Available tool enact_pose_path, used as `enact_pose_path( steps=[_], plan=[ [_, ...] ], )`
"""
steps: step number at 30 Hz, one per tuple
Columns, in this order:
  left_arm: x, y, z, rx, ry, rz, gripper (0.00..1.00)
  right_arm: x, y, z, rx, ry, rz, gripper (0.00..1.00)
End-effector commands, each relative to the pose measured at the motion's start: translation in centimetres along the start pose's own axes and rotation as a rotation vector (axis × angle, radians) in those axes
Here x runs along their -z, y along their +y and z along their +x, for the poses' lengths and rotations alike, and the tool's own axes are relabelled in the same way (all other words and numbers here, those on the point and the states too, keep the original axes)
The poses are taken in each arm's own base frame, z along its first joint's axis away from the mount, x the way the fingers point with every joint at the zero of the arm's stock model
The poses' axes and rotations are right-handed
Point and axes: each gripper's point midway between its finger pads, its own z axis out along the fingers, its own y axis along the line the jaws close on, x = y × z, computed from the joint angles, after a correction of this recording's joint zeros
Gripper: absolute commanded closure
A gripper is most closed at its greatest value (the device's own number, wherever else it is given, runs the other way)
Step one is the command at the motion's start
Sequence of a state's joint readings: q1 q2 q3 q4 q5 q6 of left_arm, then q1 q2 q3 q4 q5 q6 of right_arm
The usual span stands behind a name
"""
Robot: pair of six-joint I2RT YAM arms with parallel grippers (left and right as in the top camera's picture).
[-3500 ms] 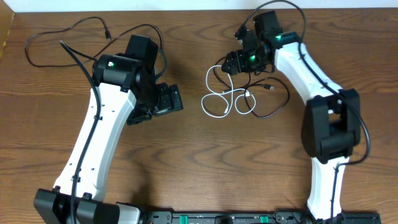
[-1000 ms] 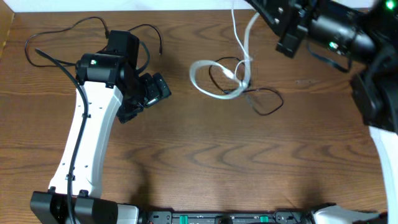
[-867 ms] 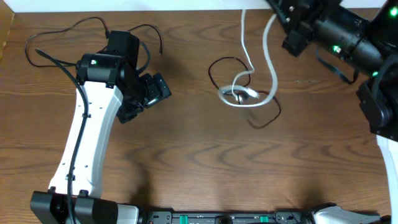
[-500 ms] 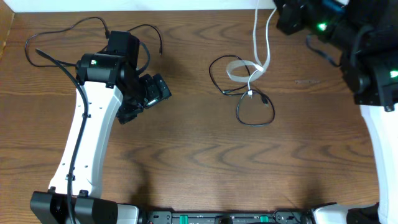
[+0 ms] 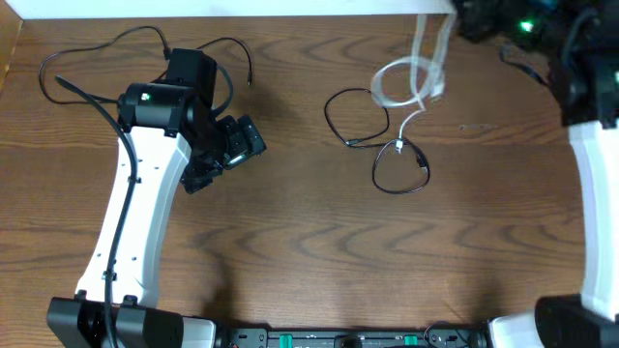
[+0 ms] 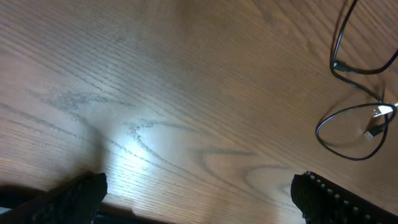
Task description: Untangle cables
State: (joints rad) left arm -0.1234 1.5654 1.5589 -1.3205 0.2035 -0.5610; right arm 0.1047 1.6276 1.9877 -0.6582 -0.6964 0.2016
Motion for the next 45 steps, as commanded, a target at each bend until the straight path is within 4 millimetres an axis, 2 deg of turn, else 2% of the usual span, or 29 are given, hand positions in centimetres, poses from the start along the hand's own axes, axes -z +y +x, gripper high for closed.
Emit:
enact_pose_path(
  steps=[1, 3, 5, 8, 10, 15, 18, 21, 23, 27, 29, 33, 36, 39, 40, 41, 42, 43, 45],
  plan=[
    [0.1, 0.2, 0.0, -0.003, -0.005, -0.004, 0.0, 0.4, 6.2, 0.2, 0.137, 0.017, -0.396, 0.99],
    [0.1, 0.2, 0.0, -0.003, -0.004, -0.005, 0.0, -0.2, 4.6, -0.3, -0.012, 0.015, -0.302, 0.99],
    [0.1, 0.2, -0.1, -0.004, -0.006, -0.004, 0.0, -0.2, 4.4, -0.6, -0.104, 0.017, -0.282, 0.99],
    [0.1, 0.1, -0.2, 0.009, -0.011, 0.0, 0.0, 0.3, 5.5, -0.5, -0.131, 0.037, -0.338, 0.99],
    [0.2, -0.2, -0.2, 0.039, -0.009, 0.014, 0.0, 0.9, 7.0, 0.0, -0.125, 0.07, -0.424, 0.99],
    [0.8, -2.6, 0.1, 0.071, 0.077, 0.213, 0.0, 1.9, 9.6, 1.5, -0.077, 0.132, -0.578, 0.99],
    [2.0, -4.1, -1.0, 0.035, 0.089, 0.385, 0.0, 2.3, 11.0, 2.6, -0.07, 0.172, -0.65, 0.99],
    [3.4, -5.5, -1.3, -0.085, 0.087, 0.531, 0.0, 2.2, 11.4, 3.1, -0.094, 0.194, -0.656, 0.99],
    [4.4, -7.0, -0.9, -0.27, 0.059, 0.645, 0.0, 2.2, 11.6, 3.4, -0.106, 0.206, -0.66, 0.99],
    [7.3, -10.2, 2.5, -0.661, 0.036, 0.919, 0.0, 2.0, 12.5, 3.9, -0.095, 0.223, -0.685, 0.99],
    [7.7, -10.8, 3.1, -0.754, 0.006, 0.957, 0.0, 1.8, 13.3, 4.2, -0.087, 0.232, -0.704, 0.99],
    [8.1, -11.8, 1.6, -0.816, -0.088, 0.974, 0.0, 1.7, 14.5, 4.7, -0.081, 0.249, -0.734, 0.99],
    [8.9, -13.0, -0.1, -0.902, -0.218, 0.993, 0.0, 1.8, 15.5, 5.1, -0.083, 0.267, -0.768, 0.99],
    [9.5, -13.8, -0.8, -0.908, -0.258, 1.008, 0.0, 1.7, 16.1, 5.3, -0.08, 0.275, -0.783, 0.99],
    [9.6, -14.0, -0.8, -0.907, -0.26, 1.012, 0.03, 1.7, 16.3, 5.4, -0.076, 0.276, -0.787, 0.99],
    [9.6, -14.2, -0.7, -0.907, -0.257, 1.014, 0.28, 1.7, 16.4, 5.4, -0.071, 0.275, -0.79, 0.99],
    [9.6, -14.3, -0.5, -0.911, -0.251, 1.017, 0.48, 1.6, 16.5, 5.4, -0.069, 0.274, -0.79, 0.99],
    [9.5, -14.7, 0.0, -0.924, -0.242, 1.022, 0.48, 1.6, 16.5, 5.3, -0.061, 0.268, -0.79, 0.99],
    [9.5, -15.1, 0.7, -0.939, -0.229, 1.029, 0.21, 1.6, 16.5, 5.1, -0.049, 0.259, -0.792, 0.99]
  ],
)
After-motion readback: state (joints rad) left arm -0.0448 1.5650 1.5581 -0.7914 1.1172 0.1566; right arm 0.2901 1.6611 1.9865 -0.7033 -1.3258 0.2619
